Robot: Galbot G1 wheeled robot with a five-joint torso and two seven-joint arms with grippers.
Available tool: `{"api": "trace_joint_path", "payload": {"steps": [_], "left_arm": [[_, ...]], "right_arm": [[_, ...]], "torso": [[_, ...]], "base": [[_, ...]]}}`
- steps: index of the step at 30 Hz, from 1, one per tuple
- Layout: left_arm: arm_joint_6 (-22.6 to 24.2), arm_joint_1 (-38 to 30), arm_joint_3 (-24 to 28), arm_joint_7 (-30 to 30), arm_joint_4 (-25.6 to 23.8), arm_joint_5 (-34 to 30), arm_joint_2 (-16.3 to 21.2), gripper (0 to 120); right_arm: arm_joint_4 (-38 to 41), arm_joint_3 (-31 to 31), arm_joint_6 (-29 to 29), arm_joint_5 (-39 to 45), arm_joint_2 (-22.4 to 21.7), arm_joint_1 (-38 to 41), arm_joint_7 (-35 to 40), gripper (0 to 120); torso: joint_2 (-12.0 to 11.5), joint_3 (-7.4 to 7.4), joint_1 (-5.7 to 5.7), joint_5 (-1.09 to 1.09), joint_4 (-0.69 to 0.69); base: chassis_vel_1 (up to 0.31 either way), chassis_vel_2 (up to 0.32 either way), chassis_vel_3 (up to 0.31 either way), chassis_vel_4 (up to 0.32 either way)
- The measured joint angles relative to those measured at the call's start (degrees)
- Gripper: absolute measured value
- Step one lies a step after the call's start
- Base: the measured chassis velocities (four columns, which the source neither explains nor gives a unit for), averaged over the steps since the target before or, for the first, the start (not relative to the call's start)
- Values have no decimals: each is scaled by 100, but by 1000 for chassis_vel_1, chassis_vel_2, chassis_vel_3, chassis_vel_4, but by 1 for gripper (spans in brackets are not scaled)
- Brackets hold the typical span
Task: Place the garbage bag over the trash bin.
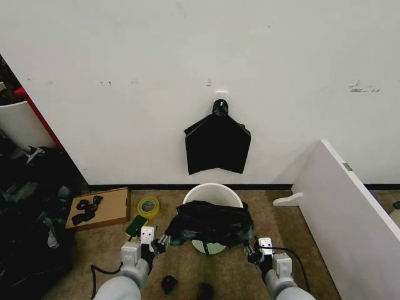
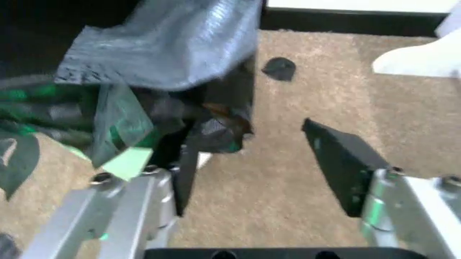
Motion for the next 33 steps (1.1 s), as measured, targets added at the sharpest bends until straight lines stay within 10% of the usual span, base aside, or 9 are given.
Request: {"api": "trace_joint_path", "payload": {"steps": [7,16,25,33], "left_arm": [[-265,499,-83,-90,-400,103,144,95],[-657,986,-581,155,-794,385,301,100],[-1627,997,-616,943,-352,995,35,100],[-1841,1243,-730,1223,-247,1469,-397,100]], "right_arm": [[437,214,-229,-146,-75,-504,508,84],[776,596,-314,-66,-101,-607,936,100],[711,1999,-825,1332,-1040,531,-1654,100],[-794,268,-1894,2451,-1909,3218,-2845,100]], "torso": [[0,0,0,-1,0],[0,0,0,0,0],[0,1,0,-1,1],[0,1,0,-1,2]], "base": [[0,0,0,0],[0,0,0,0],[0,0,0,0],[0,0,0,0]]}}
